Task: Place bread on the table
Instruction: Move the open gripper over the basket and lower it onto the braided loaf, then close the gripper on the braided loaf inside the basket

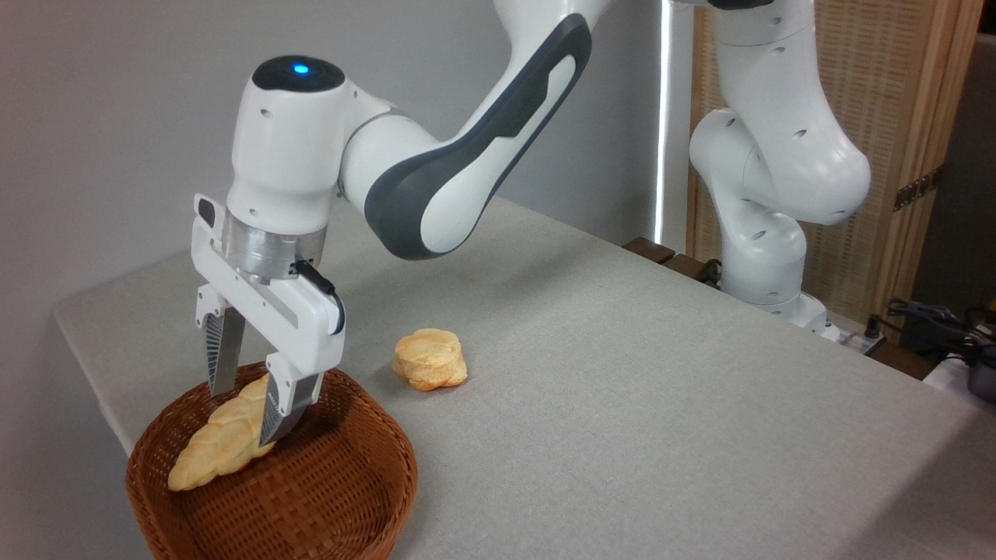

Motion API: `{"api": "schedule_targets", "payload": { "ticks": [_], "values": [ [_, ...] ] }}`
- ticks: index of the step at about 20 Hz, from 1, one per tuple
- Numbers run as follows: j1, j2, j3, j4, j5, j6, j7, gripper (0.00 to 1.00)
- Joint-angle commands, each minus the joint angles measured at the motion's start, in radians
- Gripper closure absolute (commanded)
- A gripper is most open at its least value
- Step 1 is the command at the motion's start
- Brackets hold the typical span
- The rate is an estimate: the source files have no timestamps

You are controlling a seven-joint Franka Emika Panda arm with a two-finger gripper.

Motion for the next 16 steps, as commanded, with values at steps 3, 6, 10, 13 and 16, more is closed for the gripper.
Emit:
{"api": "schedule_targets", "payload": {
  "ticks": [3,6,10,13,16],
  "values": [
    [0.002,0.044,-0.038,0.008,-0.007,0.083,-0.035,0.0],
    [0.002,0.05,-0.038,0.008,-0.001,0.085,-0.026,0.0],
    [0.002,0.058,-0.038,0.007,0.034,0.085,-0.025,0.0],
    [0.002,0.059,-0.038,0.007,0.092,0.085,-0.022,0.0],
    [0.004,0.065,-0.038,0.007,0.152,0.085,-0.022,0.0]
  ]
}}
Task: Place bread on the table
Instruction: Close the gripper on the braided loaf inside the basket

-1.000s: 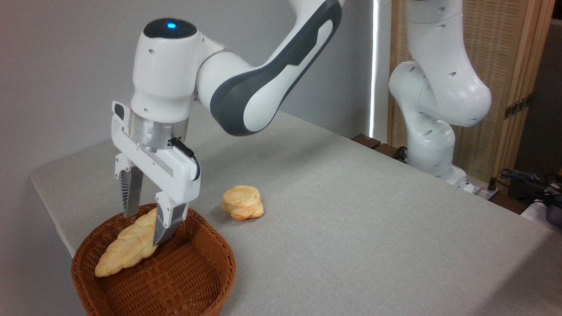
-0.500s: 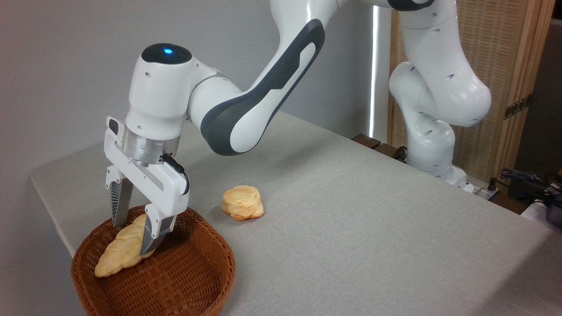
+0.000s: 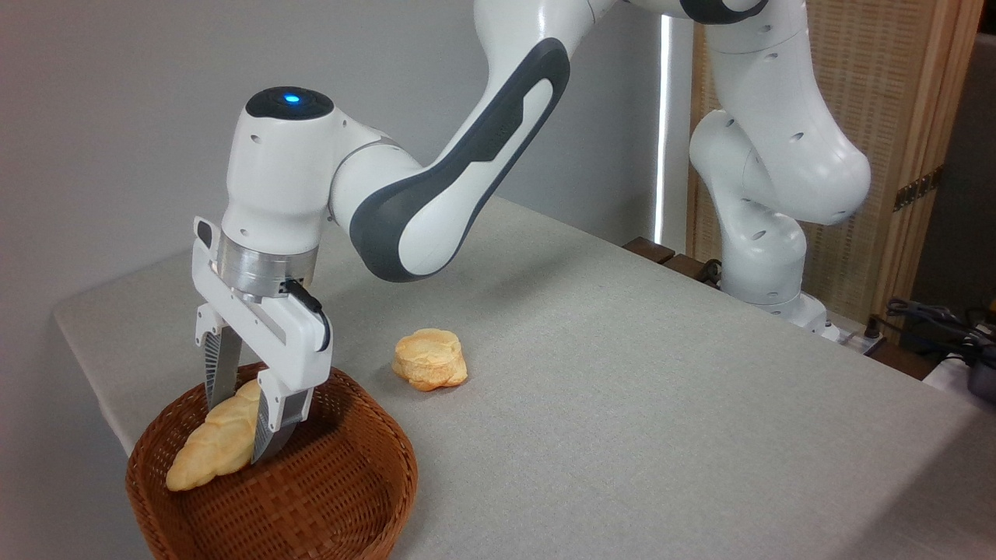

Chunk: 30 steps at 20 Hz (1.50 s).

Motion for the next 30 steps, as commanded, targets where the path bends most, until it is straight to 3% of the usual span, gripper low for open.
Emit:
{"api": "schedule_targets", "payload": {
  "ticks": [1,6,7,8,9,10,23,30],
  "values": [
    [0.004,0.013,-0.004,0.007,0.048,0.016,0.001,0.0],
    [0.004,0.015,-0.004,0.007,0.049,0.016,0.001,0.01],
    [0.004,0.015,-0.004,0.007,0.049,0.016,0.001,0.14],
    [0.004,0.015,-0.004,0.007,0.049,0.016,0.001,0.39],
    [0.004,0.015,-0.004,0.007,0.049,0.016,0.003,0.53],
    [0.004,0.015,-0.004,0.007,0.049,0.016,0.006,0.56],
    [0.008,-0.011,0.007,0.008,0.042,0.005,-0.002,0.55],
    [0.014,-0.109,0.048,0.007,0.043,-0.149,0.006,0.55]
  ]
}}
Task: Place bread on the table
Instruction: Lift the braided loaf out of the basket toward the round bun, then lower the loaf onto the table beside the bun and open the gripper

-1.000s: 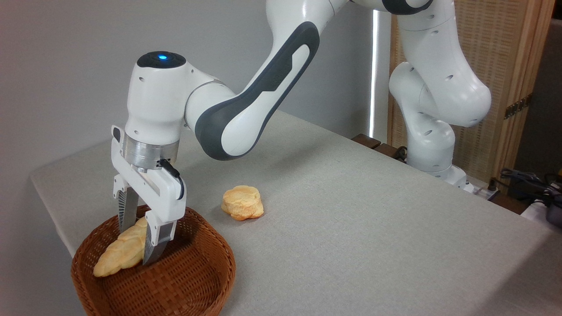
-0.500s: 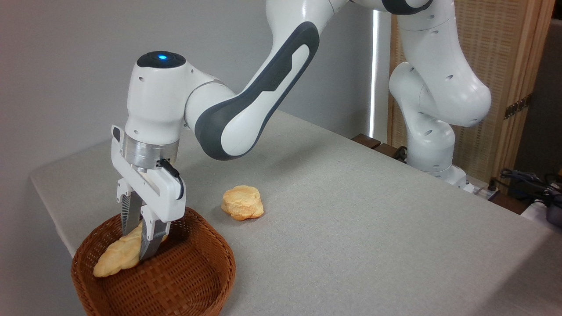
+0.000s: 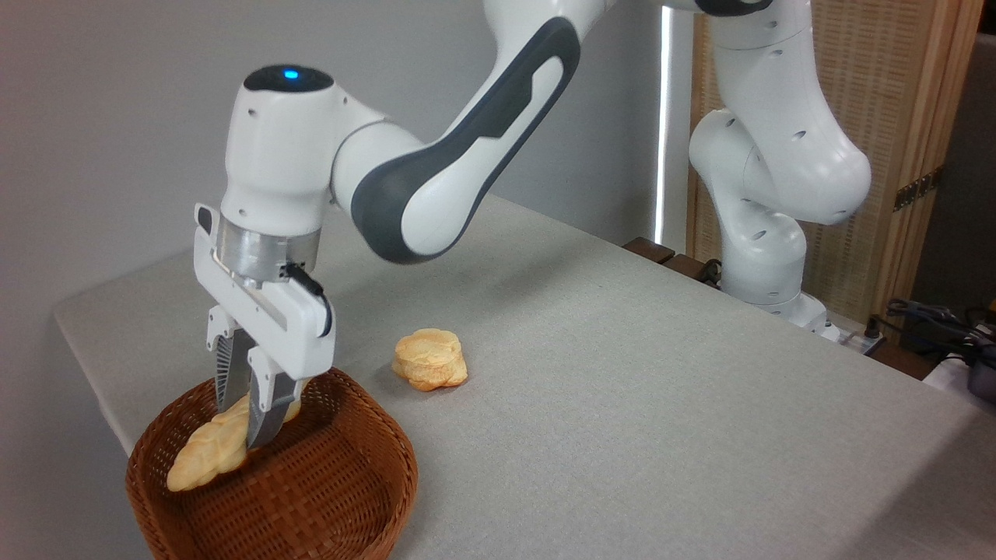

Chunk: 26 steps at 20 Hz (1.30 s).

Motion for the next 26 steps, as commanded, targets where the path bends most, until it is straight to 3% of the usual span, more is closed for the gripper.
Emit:
{"api": "schedule_targets", "payload": {
  "ticks": [1,12,15,22,23,24,26],
  "values": [
    [0.001,-0.073,0.033,-0.003,0.011,-0.103,0.006,0.55],
    [-0.001,-0.248,0.056,-0.064,0.011,-0.421,0.041,0.54],
    [-0.004,-0.286,0.055,-0.081,0.011,-0.517,0.041,0.45],
    [-0.005,-0.354,0.055,-0.173,0.006,-0.685,0.03,0.43],
    [-0.007,-0.352,0.055,-0.179,0.003,-0.689,0.026,0.26],
    [-0.007,-0.351,0.055,-0.179,0.003,-0.689,0.018,0.0],
    [-0.008,-0.345,0.053,-0.178,0.0,-0.683,0.012,0.0]
  ]
}}
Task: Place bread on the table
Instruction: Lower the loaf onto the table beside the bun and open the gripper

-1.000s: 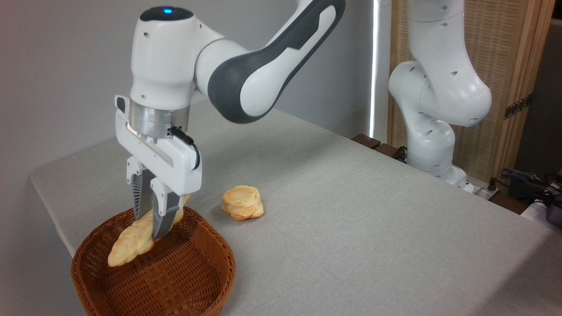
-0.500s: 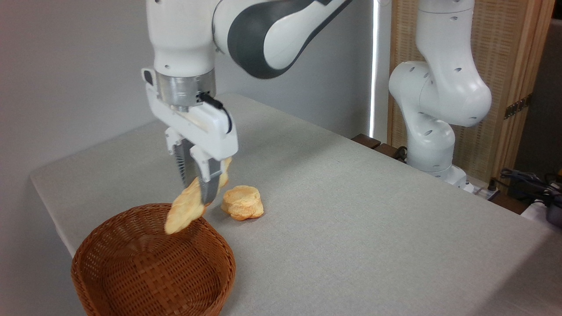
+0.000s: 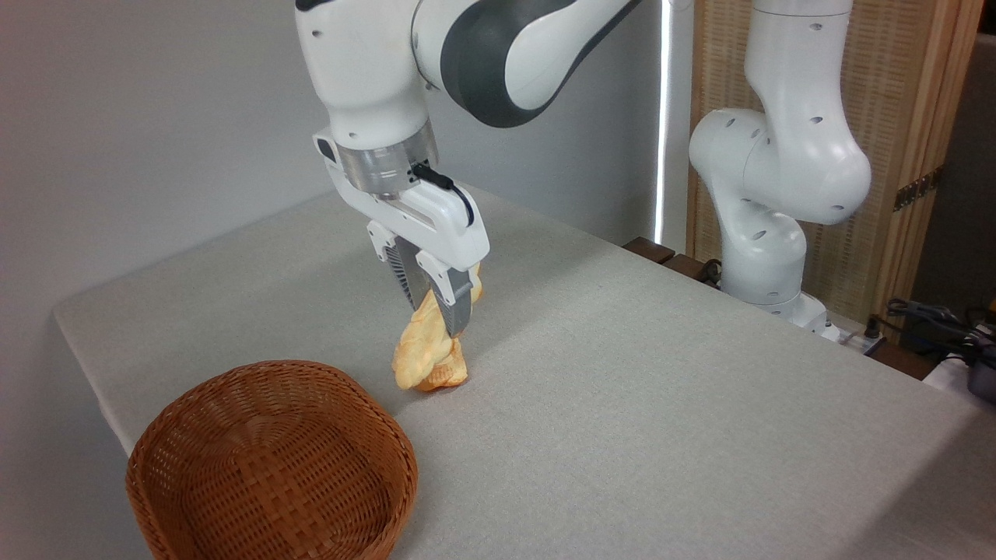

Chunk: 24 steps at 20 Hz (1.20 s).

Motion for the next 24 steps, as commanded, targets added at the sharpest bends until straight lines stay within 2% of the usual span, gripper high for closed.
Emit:
{"api": "schedule_targets", "payload": {
  "ticks": [1,15,20,23,24],
  "values": [
    [-0.007,-0.007,0.001,-0.011,0.0,-0.005,-0.016,0.0],
    [-0.009,0.003,-0.007,0.006,0.011,0.016,-0.006,0.0],
    [-0.007,0.001,0.002,0.035,0.014,0.12,-0.005,0.0],
    [-0.007,0.001,0.004,0.046,0.018,0.14,0.007,0.0],
    [-0.007,0.003,0.001,0.047,0.043,0.15,0.015,0.0]
  ]
}}
